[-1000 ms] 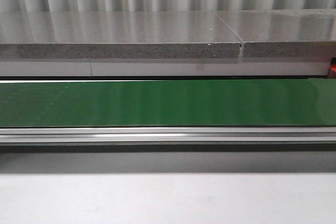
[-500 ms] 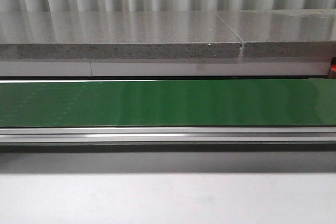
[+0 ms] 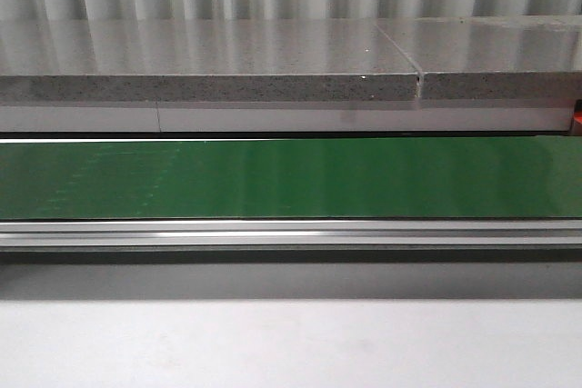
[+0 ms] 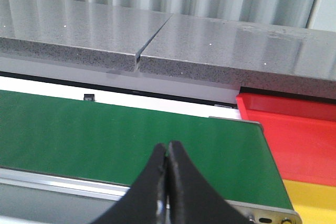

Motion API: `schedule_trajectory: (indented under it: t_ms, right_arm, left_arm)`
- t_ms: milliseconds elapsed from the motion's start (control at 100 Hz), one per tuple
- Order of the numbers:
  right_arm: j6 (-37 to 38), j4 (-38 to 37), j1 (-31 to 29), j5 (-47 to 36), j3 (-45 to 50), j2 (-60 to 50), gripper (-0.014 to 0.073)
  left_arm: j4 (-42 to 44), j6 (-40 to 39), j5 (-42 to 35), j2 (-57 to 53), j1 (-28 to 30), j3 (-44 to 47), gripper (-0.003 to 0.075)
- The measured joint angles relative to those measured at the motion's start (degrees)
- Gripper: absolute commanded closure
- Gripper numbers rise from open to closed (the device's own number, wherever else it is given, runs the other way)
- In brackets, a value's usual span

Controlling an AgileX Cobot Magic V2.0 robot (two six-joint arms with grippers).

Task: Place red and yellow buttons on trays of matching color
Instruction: 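Carry the red button with the left gripper and set it on the belt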

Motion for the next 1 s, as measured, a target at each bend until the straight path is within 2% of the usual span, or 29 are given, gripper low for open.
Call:
schedule_trajectory:
  t_ms: [300, 460, 750, 1000]
  right_arm:
    - [0.0, 0.0, 0.0, 0.0, 0.0, 0.0, 0.0662]
    - [0.0, 0.0, 0.0, 0.0, 0.0, 0.0, 0.0662]
    - [0.0, 0.0, 0.0, 0.0, 0.0, 0.0, 0.0662]
    - [0.0, 0.0, 0.0, 0.0, 0.0, 0.0, 0.0662]
  left_arm:
    - [-0.3, 5.5, 5.4, -14.3, -5.9, -0.2, 0.074]
    - [-0.8, 9.5, 8.3, -18.0, -8.1, -4.0, 0.074]
    - [-7.8, 20.4, 10.5, -12.3, -11.7, -15.3, 0.0739]
    - [-8.7, 22.6, 12.1, -1.5, -14.1, -22.6, 0.0739]
